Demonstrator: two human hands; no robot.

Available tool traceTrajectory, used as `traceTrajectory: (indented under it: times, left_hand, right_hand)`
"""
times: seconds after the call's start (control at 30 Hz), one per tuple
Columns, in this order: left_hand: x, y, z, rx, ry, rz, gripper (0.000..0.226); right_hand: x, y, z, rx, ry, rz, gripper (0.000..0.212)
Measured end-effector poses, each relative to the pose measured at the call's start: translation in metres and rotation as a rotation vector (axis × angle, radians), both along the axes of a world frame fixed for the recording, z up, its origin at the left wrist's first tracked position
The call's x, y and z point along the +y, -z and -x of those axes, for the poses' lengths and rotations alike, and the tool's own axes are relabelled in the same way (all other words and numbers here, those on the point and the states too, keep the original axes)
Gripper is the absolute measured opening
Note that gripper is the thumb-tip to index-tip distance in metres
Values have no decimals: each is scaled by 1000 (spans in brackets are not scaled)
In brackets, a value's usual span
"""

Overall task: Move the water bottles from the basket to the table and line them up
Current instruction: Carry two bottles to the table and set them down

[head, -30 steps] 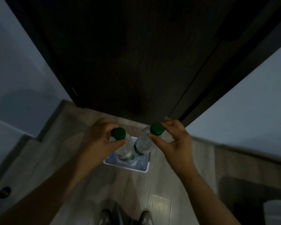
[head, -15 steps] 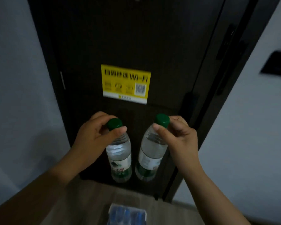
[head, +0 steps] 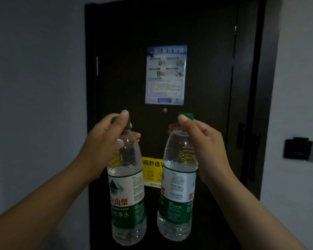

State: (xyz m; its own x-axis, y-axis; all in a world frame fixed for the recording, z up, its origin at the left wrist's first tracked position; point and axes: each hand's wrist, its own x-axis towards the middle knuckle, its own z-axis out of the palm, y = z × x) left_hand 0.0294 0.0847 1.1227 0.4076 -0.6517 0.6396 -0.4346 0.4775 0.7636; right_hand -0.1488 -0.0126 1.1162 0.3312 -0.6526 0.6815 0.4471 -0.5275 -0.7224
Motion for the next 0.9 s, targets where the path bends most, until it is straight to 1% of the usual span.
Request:
traceTrajectory:
  times: [0.1, 0.27, 0.47, 0.57, 0.63, 0.73, 0.8, 0.9]
  left_hand:
    - [13, -13, -3, -47, -76, 26, 54]
    - [25, -26, -6, -61, -231, 52, 52]
    - [40, -26, 1, -56, -480, 51, 52]
    - [52, -24, 7, -22, -559, 88, 51]
    - [64, -23, 12, -26, -619, 116, 47]
    - [90, -23, 23, -35, -748, 141, 43]
    - [112, -25, 31, -39, -852, 143, 43]
    - [150, -26, 48, -67, -1001, 129, 44]
  right_hand:
    - [5, -13, -11, -15, -71, 15, 32]
    - [-4, -26, -31, -21, -203, 20, 24]
    - [-16, -32, -56, -66, -455, 7, 20]
    - [-16, -33, -71, -54, -547, 24, 27]
    - [-10, -34, -82, -52, -598, 20, 32]
    - [8, -37, -96, -68, -711, 1, 27]
    - [24, -39, -103, -80, -768, 33, 28]
    - [55, -38, -110, -98, -895, 13, 24]
